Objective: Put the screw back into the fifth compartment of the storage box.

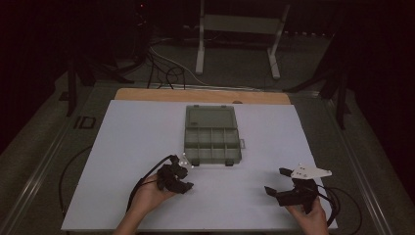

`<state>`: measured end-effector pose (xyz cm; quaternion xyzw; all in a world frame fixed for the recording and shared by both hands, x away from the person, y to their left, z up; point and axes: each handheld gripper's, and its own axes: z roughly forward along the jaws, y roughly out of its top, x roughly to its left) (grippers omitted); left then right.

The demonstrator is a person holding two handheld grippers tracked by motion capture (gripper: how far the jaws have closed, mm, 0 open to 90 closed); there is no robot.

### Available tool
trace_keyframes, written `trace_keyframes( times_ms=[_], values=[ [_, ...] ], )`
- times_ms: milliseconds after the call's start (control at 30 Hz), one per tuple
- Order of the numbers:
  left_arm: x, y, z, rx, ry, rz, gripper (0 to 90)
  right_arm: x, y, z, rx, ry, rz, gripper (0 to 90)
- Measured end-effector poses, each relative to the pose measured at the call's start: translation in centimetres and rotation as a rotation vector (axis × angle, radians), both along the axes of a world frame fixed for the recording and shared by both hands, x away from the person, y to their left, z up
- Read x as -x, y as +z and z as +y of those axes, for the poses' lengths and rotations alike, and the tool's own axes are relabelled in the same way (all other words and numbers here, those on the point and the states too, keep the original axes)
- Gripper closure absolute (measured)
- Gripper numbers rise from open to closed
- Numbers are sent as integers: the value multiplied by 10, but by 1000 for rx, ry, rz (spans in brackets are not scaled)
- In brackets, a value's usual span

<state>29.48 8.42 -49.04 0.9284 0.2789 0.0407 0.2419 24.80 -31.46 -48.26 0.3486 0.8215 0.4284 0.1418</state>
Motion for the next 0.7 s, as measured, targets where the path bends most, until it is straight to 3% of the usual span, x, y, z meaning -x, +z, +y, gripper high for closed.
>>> trace_keyframes(
  times_ms=[500,700],
  values=[
    [0,-3,-1,-5,-21,36,759,0,-1,2,5,11,4,89],
    [2,-3,-3,-15,-27,34,776,0,0,2,2,11,14,89]
  ],
)
